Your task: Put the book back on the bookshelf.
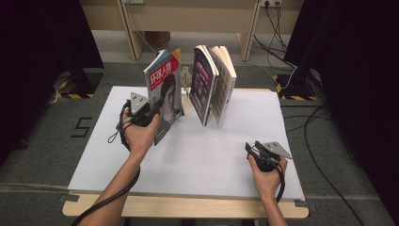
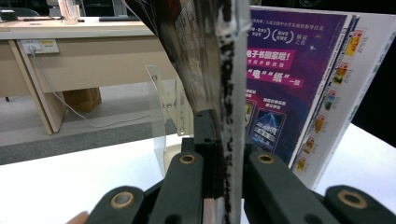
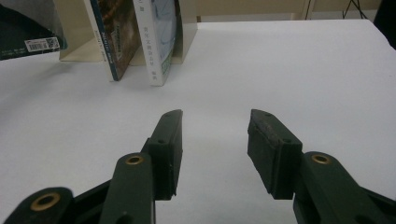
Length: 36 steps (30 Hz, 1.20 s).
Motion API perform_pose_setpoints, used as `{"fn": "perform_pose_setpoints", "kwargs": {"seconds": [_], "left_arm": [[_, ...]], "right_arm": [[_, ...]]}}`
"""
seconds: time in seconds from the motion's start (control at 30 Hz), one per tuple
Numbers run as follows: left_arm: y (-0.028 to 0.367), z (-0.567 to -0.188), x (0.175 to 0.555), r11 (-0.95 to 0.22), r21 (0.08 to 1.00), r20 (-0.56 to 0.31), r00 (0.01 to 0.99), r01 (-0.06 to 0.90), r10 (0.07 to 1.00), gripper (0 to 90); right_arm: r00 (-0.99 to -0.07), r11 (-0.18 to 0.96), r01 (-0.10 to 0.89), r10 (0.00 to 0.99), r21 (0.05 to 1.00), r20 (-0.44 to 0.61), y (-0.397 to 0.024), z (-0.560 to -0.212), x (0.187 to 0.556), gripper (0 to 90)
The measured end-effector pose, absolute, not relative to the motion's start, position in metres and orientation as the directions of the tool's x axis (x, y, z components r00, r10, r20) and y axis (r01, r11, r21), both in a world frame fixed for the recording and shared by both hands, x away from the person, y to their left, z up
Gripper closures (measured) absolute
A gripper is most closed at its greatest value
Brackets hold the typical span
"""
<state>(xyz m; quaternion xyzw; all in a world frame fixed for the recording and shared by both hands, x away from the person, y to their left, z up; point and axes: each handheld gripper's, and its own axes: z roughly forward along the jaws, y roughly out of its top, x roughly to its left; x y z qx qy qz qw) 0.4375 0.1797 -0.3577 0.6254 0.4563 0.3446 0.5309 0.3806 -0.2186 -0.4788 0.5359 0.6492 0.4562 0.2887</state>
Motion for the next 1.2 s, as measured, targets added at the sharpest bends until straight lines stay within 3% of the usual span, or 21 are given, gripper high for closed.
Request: {"fn": "perform_pose_setpoints", "kwargs": {"seconds": [1.2], "left_arm": [[0.165, -0.361, 0.475, 0.016, 0.99, -0.063, 0.33, 0.141, 0.942, 86.2]], "right_arm": [[-0.256, 0.024, 0.424, 0.962, 0.905, 0.094, -0.218, -0.48, 0.379, 56.4]]}}
